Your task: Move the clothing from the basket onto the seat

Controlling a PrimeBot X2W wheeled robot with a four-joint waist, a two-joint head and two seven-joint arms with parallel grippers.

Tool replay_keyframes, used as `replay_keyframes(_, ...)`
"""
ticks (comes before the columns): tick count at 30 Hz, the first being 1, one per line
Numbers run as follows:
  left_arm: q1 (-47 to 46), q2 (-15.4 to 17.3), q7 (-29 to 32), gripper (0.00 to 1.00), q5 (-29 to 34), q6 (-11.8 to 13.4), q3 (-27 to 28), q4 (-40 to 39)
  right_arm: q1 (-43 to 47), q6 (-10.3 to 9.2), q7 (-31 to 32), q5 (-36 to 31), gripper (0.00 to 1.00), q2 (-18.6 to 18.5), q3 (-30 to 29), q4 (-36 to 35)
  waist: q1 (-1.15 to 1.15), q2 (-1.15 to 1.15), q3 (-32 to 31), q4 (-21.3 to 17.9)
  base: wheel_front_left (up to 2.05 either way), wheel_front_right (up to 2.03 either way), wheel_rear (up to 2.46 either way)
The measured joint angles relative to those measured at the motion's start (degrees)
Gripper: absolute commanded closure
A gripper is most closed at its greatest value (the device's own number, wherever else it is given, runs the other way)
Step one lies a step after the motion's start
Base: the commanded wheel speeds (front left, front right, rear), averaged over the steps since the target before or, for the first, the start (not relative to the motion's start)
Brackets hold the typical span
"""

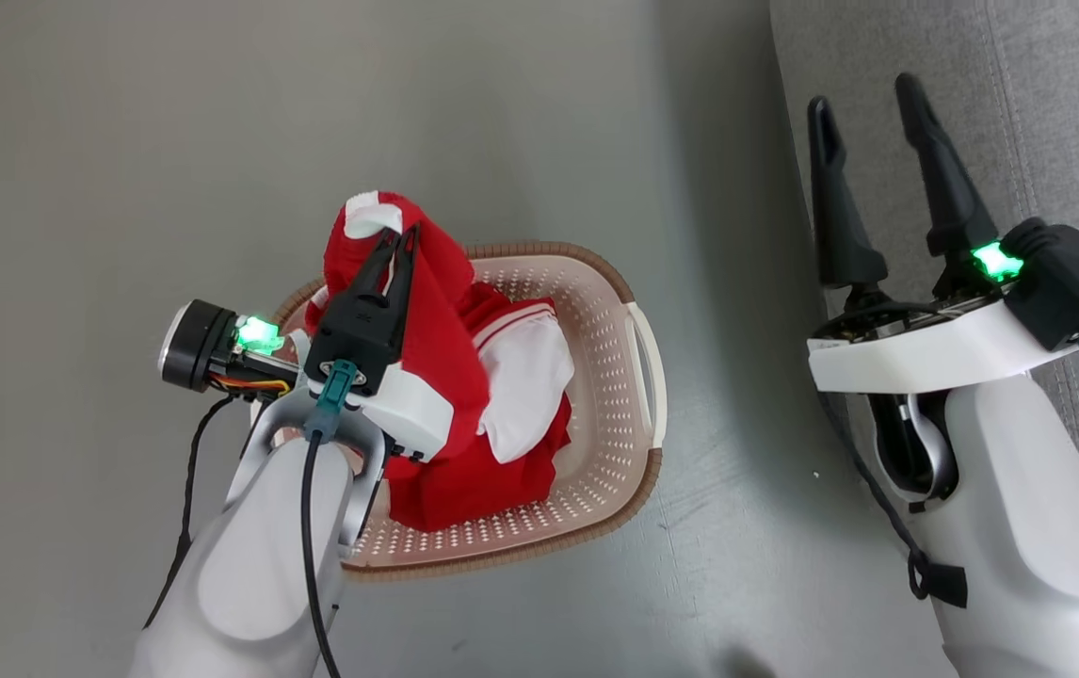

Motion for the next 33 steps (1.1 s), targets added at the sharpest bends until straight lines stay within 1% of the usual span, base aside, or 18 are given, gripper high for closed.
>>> replay_keyframes(2, 0.2, 0.0, 0.0, 1.0, -0.2, -0.1, 0.0, -1.5, 0.5, 0.0, 0.0, -0.5, 0.0, 0.0, 0.4, 0.2, 0.0, 0.0, -0.8, 0.3, 0.0, 0.0, 0.0)
replay_keyframes(4, 1.1, 0.0, 0.0, 1.0, -0.9, -1.7, -0.3, -2.6, 0.8, 0.0, 0.0, -0.7, 0.0, 0.0, 0.6, 0.3, 0.0, 0.0, -1.7, 0.5, 0.0, 0.0, 0.0)
replay_keyframes(7, 2.9, 0.0, 0.0, 1.0, -1.8, -2.1, -0.3, -4.1, 0.8, 0.0, 0.0, -1.9, 0.0, -0.1, 1.0, 0.6, 0.0, 0.0, -3.1, 1.0, 0.0, 0.0, 0.0)
replay_keyframes(11, 3.7, 0.4, 0.0, 1.0, -2.4, -2.7, -0.3, -6.2, 1.2, 0.0, 0.0, -2.4, 0.0, -0.2, 3.2, 1.6, 0.0, 0.0, -5.0, 1.5, 0.0, 0.0, 0.0)
replay_keyframes(17, 5.7, 1.0, 0.0, 1.0, -2.6, -3.6, -0.6, -9.2, 3.1, 0.01, 0.0, -2.9, 0.0, -1.6, 6.0, 2.4, 0.0, 0.0, -8.0, 2.4, 0.0, 0.0, 0.0)
replay_keyframes(20, 6.5, 1.7, 0.0, 1.0, -2.5, -5.1, -1.7, -10.0, 3.4, 0.01, 0.0, -2.9, 0.0, -2.3, 7.3, 2.9, 0.0, 0.0, -9.7, 2.8, 0.0, 0.0, 0.0)
replay_keyframes(25, 7.1, 3.1, 0.0, 1.0, -2.6, -6.6, -1.9, -11.4, 4.8, 0.01, 0.0, -2.2, 0.0, -2.9, 10.1, 3.5, 0.0, 0.0, -12.5, 3.6, 0.0, 0.0, 0.0)
replay_keyframes(27, 7.2, 3.5, 0.0, 1.0, -3.2, -6.9, -1.8, -12.1, 5.4, 0.01, 0.0, -1.7, 0.0, -3.3, 11.2, 3.5, 0.0, 0.0, -13.6, 3.9, 0.0, 0.0, 0.0)
replay_keyframes(29, 7.4, 4.0, 0.0, 1.0, -3.8, -7.7, -1.7, -13.1, 6.0, 0.01, 0.0, -0.9, 0.0, -3.8, 13.0, 3.4, 0.0, 0.0, -15.3, 4.3, 0.0, 0.0, 0.0)
replay_keyframes(33, 8.0, 4.3, 0.0, 1.0, -4.6, -8.7, -1.6, -13.7, 7.4, 0.01, 0.3, 0.3, 0.0, -4.7, 15.1, 3.0, 0.0, 0.0, -17.7, 4.8, 0.0, 0.0, 0.0)
